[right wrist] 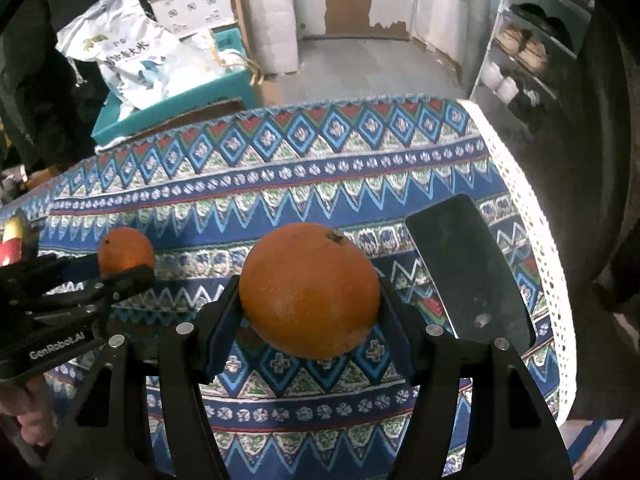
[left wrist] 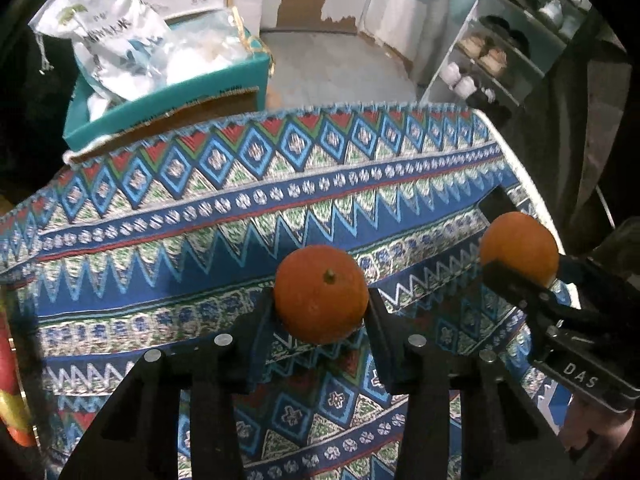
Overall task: Organize fruits
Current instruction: 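Carry the small orange with the left tool while the right tool carries the large orange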
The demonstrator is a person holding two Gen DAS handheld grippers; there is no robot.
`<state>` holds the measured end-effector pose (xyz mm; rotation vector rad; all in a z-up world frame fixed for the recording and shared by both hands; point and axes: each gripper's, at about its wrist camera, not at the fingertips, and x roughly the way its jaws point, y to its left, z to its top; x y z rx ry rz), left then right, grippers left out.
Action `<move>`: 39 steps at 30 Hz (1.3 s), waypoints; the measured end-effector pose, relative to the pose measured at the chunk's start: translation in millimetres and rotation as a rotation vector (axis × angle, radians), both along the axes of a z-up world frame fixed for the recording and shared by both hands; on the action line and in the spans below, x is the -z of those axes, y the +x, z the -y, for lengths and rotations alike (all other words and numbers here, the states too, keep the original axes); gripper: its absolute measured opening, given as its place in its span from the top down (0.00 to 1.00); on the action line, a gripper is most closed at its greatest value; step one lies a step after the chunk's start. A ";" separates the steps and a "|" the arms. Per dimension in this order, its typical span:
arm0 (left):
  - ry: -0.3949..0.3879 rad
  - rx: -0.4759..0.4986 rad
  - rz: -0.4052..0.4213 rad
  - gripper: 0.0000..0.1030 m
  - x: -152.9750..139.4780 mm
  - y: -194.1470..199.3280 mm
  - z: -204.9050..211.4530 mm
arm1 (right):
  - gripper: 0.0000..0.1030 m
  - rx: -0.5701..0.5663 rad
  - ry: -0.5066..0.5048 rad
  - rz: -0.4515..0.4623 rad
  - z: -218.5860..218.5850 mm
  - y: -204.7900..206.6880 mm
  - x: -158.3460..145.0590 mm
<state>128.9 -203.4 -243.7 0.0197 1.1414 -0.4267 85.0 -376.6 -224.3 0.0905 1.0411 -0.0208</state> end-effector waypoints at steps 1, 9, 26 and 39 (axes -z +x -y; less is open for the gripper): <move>-0.003 -0.002 0.014 0.57 -7.0 -2.0 -2.7 | 0.37 -0.004 -0.003 0.009 -2.0 -1.1 -4.8; -0.006 -0.001 0.101 0.57 -43.1 -17.4 -8.7 | 0.37 -0.025 -0.013 0.064 -11.0 -8.2 -36.2; -0.056 -0.059 0.224 0.57 -117.3 -55.4 -55.9 | 0.37 -0.086 -0.001 0.203 -42.0 -27.9 -108.9; -0.071 -0.090 0.275 0.57 -145.4 -79.5 -96.3 | 0.38 -0.139 0.027 0.277 -66.8 -43.7 -146.8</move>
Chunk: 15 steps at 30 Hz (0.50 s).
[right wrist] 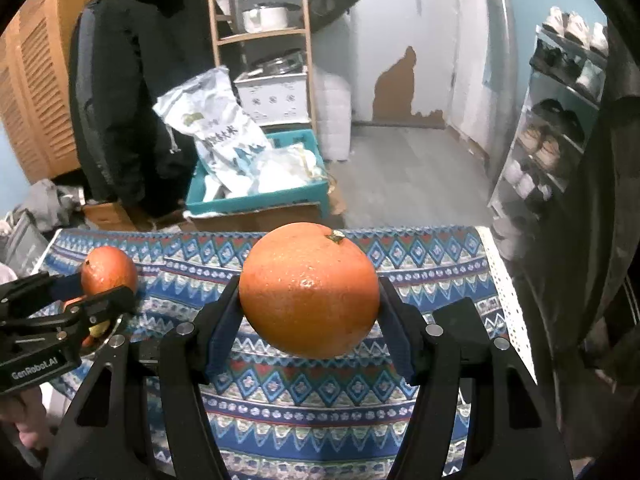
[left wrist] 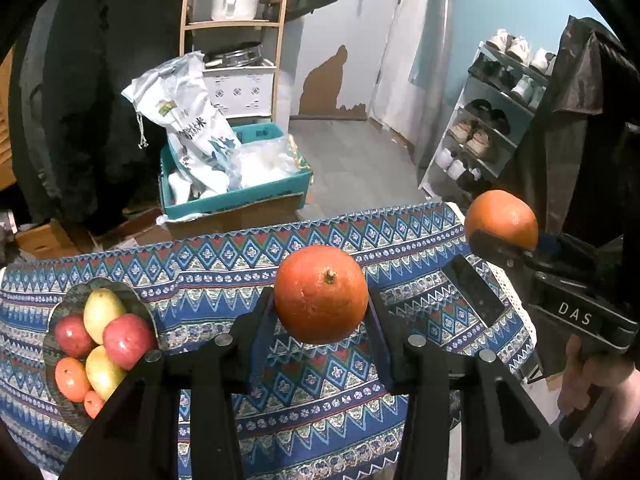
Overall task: Organize fruits
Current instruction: 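Carry the small orange with the left tool while the right tool carries the large orange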
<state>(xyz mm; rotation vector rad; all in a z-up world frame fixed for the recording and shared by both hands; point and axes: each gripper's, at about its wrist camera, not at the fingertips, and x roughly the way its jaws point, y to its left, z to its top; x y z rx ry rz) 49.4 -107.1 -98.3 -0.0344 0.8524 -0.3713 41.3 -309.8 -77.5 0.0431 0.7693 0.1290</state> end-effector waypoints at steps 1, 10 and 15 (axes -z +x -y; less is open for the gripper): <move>-0.002 -0.001 0.001 0.57 -1.5 -1.2 -2.2 | 0.38 -0.008 0.004 0.005 -3.2 -0.8 -2.7; -0.019 -0.029 0.049 0.57 -23.0 -16.7 -32.1 | 0.38 -0.055 0.009 0.041 -27.3 -6.8 -23.4; -0.038 -0.063 0.051 0.57 -29.2 -22.2 -53.8 | 0.38 -0.086 0.008 0.060 -46.3 -9.2 -35.8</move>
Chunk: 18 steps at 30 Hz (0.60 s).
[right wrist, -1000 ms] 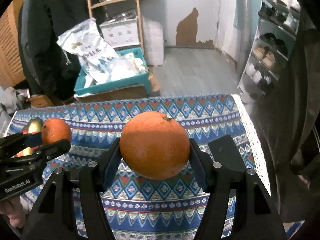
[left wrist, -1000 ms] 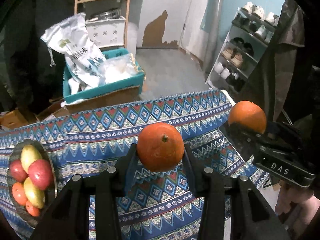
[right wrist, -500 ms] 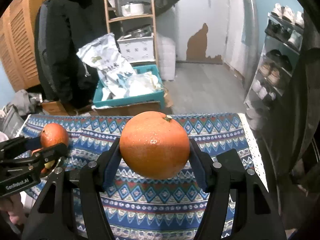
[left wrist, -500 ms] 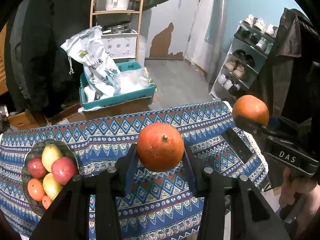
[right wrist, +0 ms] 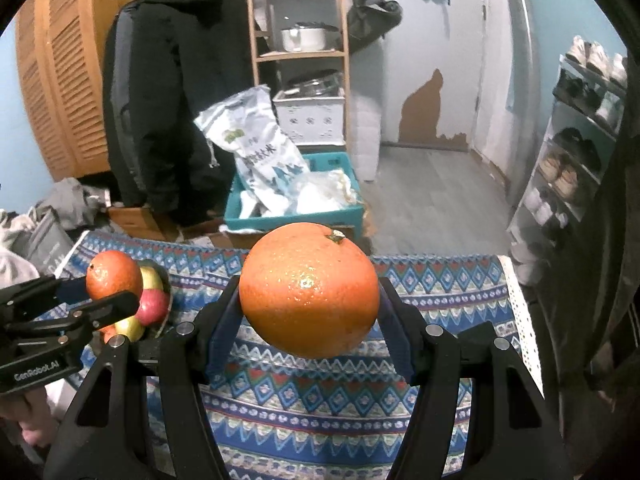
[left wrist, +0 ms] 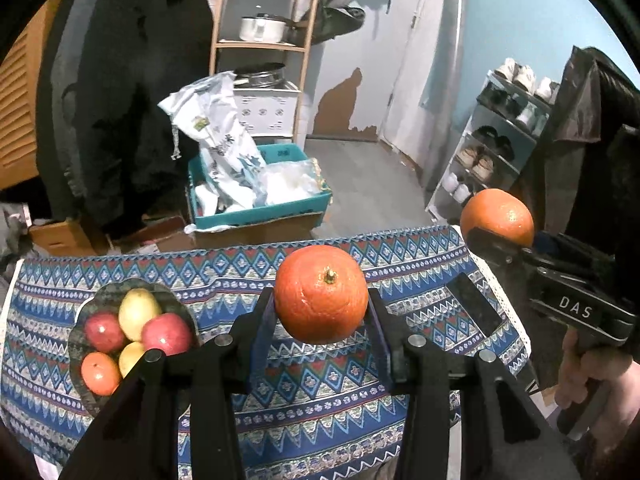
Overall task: Organize fruits
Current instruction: 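Carry the small orange with the left tool while the right tool carries the large orange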
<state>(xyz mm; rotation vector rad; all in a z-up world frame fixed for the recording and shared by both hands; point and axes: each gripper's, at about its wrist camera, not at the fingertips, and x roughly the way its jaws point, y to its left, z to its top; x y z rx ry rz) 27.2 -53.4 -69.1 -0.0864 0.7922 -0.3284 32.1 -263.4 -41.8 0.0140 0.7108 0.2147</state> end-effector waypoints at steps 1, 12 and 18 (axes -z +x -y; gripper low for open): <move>-0.003 -0.006 0.001 0.57 -0.3 -0.2 -4.2 | 0.38 -0.009 0.001 0.005 -4.0 -0.4 -2.1; -0.023 -0.093 -0.016 0.57 5.4 -0.9 -52.4 | 0.37 -0.096 0.006 0.005 -50.6 7.0 -5.8; -0.021 -0.144 -0.034 0.57 13.7 -0.3 -78.2 | 0.37 -0.153 0.010 -0.016 -82.4 15.3 0.7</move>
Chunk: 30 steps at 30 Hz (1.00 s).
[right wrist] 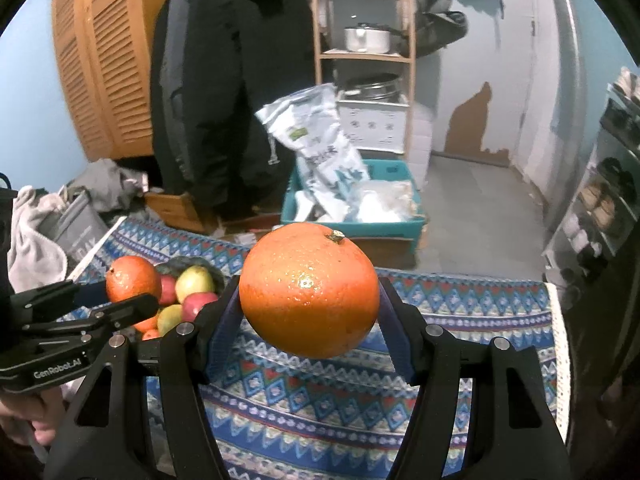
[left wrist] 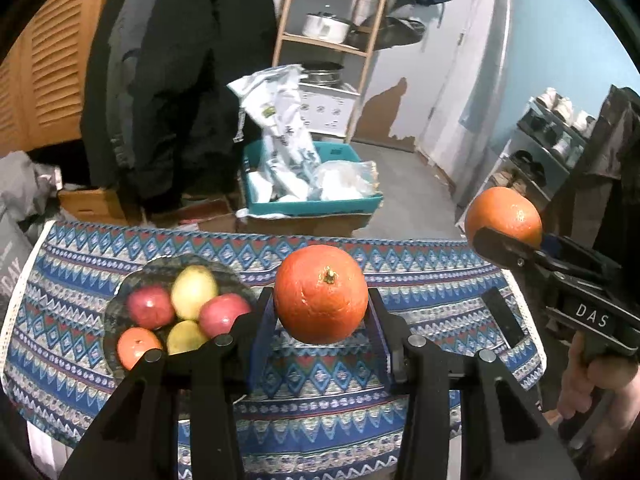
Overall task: Organize fruits
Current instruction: 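Carry the small orange with the left tool while the right tool carries the large orange, then lower the small orange onto the plate with the left gripper while the right gripper releases the large orange there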
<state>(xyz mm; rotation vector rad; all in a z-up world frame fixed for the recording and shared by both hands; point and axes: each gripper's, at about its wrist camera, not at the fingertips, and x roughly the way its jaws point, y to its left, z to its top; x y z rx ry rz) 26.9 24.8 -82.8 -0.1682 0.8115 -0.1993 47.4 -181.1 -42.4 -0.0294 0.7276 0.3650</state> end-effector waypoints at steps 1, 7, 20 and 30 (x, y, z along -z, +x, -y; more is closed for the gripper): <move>0.003 -0.008 -0.002 0.57 1.5 0.2 -3.3 | 0.37 -0.007 0.002 -0.004 -4.6 1.6 1.1; 0.003 -0.063 -0.032 0.57 15.1 1.6 -30.9 | 0.37 -0.056 0.012 -0.046 -37.9 15.6 13.2; 0.027 -0.176 -0.149 0.57 71.7 4.7 -87.1 | 0.37 -0.165 -0.001 -0.167 -108.2 45.3 64.4; 0.007 -0.208 -0.268 0.57 116.3 6.0 -109.6 | 0.37 -0.239 0.008 -0.292 -153.8 54.6 107.2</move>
